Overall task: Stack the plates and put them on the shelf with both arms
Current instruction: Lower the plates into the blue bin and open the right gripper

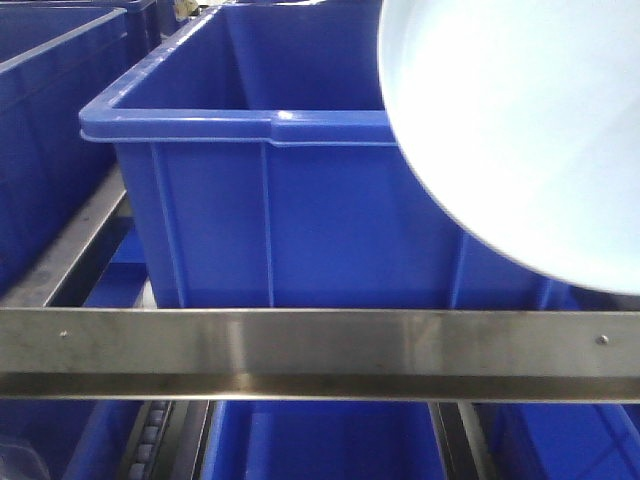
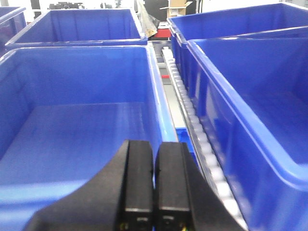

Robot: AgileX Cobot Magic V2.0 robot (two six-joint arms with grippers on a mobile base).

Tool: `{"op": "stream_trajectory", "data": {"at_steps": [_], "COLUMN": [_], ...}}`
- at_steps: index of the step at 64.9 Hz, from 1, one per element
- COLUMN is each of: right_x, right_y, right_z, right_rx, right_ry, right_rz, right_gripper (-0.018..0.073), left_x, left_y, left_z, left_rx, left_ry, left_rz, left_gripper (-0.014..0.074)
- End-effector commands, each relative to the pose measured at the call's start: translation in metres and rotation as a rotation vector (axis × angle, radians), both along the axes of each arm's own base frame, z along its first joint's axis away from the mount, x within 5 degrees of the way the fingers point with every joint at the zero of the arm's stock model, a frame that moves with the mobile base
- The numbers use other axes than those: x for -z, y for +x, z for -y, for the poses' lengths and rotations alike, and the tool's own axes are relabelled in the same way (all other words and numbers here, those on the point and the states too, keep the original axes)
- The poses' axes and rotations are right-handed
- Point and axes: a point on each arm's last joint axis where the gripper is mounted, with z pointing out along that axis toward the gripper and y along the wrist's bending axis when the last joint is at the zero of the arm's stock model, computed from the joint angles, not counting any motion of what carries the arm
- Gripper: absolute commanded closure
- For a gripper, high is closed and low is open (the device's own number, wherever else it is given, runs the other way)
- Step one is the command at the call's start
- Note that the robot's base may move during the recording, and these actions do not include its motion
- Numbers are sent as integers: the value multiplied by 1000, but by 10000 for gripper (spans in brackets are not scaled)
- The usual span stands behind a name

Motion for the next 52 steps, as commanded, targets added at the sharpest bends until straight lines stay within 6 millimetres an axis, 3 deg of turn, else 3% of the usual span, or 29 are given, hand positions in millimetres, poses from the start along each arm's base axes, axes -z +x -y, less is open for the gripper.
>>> {"op": "stream_trajectory", "data": {"at_steps": [1, 52], "right_x": [-20, -25], "right_y": [1, 0], "right_z": [2, 3], "right_rx": [20, 29], "right_ry": [31, 48], "right_rz": [127, 180], "right_gripper": [502, 502], "left_x": [-17, -17], "left_y": [0, 0], "left_z": [-2, -2], "left_rx": [-22, -22], "left_ry": [-13, -13], "left_rz": [99, 99], "left_gripper": [514, 514]}}
